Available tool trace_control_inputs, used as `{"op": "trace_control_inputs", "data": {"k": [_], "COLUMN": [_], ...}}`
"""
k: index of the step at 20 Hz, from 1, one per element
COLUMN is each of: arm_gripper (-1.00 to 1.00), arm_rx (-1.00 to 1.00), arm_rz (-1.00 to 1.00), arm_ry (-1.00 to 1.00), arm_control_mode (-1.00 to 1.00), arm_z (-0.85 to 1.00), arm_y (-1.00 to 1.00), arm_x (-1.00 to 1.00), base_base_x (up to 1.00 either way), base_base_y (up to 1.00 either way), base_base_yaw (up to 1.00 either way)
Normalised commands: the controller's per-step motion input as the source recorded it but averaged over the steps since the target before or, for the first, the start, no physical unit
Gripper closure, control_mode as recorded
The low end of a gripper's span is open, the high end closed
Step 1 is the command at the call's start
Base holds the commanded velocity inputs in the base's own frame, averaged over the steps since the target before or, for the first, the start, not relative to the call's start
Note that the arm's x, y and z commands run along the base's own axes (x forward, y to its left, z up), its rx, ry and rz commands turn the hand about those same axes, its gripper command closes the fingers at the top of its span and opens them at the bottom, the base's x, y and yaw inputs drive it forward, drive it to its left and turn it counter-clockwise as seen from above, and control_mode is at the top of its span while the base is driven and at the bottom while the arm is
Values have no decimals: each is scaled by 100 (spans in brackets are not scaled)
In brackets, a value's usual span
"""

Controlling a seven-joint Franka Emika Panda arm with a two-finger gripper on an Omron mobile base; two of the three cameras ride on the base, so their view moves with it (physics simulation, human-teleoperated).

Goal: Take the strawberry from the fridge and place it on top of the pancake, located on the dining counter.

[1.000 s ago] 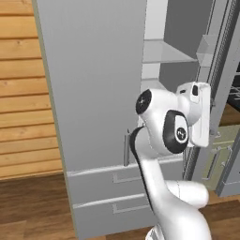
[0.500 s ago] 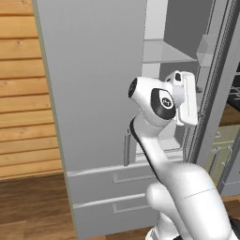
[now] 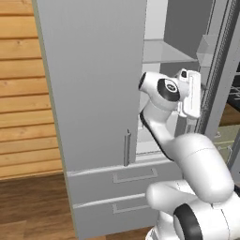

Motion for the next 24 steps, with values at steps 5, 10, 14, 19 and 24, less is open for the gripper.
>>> {"op": "trace_control_inputs", "data": {"k": [5,10,14,19,24], "arm_gripper": [-100,-100,-100,-100,-100], "arm_rx": [-2,0,1,6,5], "arm_rz": [-6,1,8,14,11], "arm_ry": [0,-6,-8,-2,-1], "arm_control_mode": [-100,-100,-100,-100,-100], "arm_z": [-13,-14,-8,0,0], "arm_y": [-59,-77,-72,-40,-30], "arm_x": [-21,-49,-40,-3,0], "base_base_x": [0,0,0,0,0], "base_base_y": [0,0,0,0,0], "base_base_yaw": [0,0,0,0,0]}}
